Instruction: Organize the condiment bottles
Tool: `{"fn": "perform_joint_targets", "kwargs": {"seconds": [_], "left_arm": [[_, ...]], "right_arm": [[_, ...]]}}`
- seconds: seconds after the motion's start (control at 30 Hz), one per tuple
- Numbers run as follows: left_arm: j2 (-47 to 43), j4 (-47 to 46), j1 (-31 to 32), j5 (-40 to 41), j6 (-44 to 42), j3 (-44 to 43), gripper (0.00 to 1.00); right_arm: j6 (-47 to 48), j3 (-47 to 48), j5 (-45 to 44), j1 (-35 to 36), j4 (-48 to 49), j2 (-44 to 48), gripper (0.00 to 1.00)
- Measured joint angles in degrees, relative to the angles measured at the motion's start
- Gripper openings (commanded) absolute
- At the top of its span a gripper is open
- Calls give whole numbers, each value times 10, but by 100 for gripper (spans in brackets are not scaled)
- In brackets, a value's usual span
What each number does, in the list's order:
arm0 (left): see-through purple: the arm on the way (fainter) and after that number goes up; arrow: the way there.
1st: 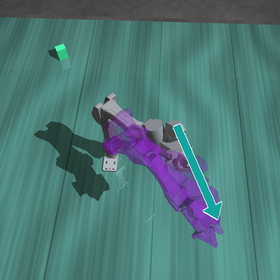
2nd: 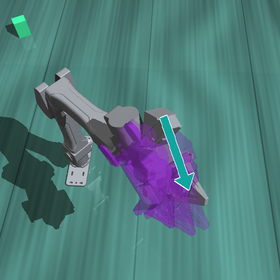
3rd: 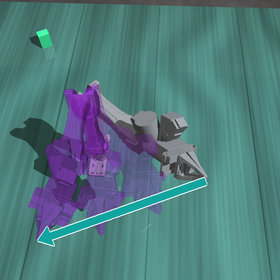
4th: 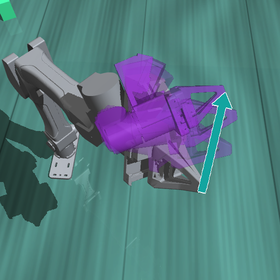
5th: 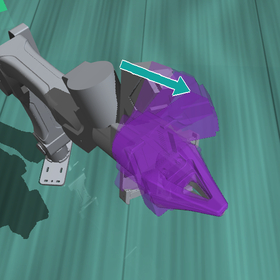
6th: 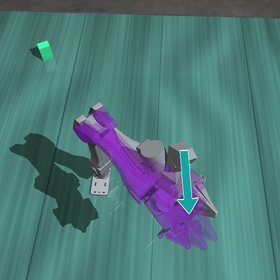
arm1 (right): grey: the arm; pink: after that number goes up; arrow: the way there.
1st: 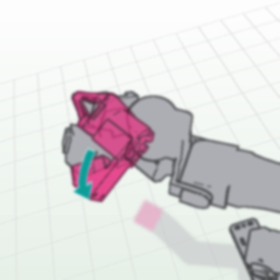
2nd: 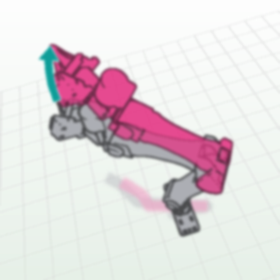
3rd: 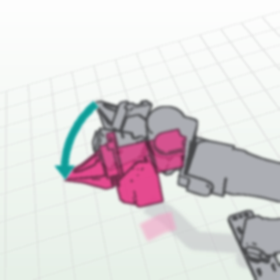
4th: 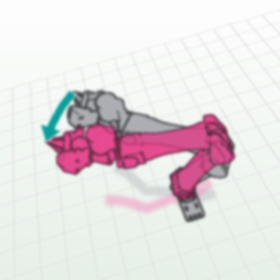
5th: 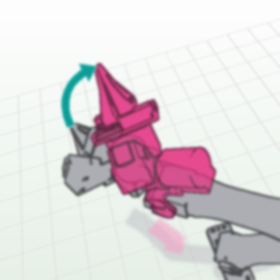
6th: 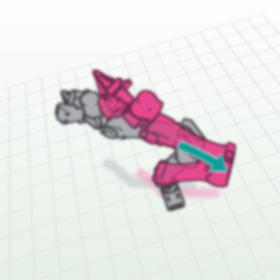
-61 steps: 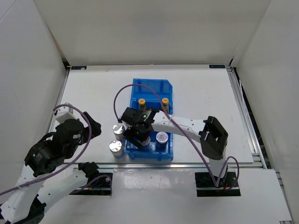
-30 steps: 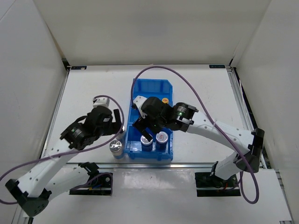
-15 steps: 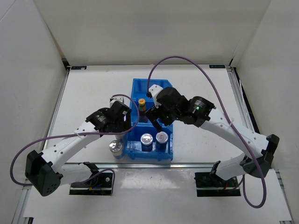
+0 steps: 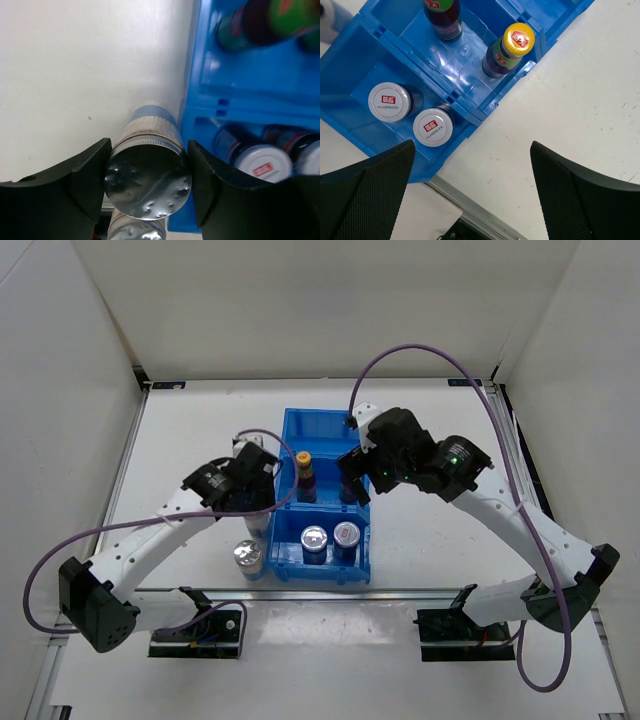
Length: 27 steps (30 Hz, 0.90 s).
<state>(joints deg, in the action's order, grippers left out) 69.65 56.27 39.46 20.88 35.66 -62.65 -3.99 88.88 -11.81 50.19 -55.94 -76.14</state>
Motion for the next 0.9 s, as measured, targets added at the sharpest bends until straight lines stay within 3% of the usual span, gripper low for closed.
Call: {"fn": "perform_joint_targets", "kwargs": {"seconds": [0.13, 0.27, 0.53, 0.7, 0.9], "left_arm": [[34, 57, -4, 57, -23, -171, 11], [103, 49, -21, 96, -57, -357, 11], [353, 43, -102, 77, -142, -690, 11], [504, 40, -117, 37, -163, -792, 11], [591, 9, -120, -22, -161, -808, 11]], "right_arm": [[2, -7, 2, -1, -5, 5, 100], [-4, -10, 3, -14, -5, 11, 100], [-45, -40, 31, -99, -5, 63, 100], [-41, -57, 36, -111, -10, 101, 100], [-44, -59, 27, -116, -12, 127, 100]]}}
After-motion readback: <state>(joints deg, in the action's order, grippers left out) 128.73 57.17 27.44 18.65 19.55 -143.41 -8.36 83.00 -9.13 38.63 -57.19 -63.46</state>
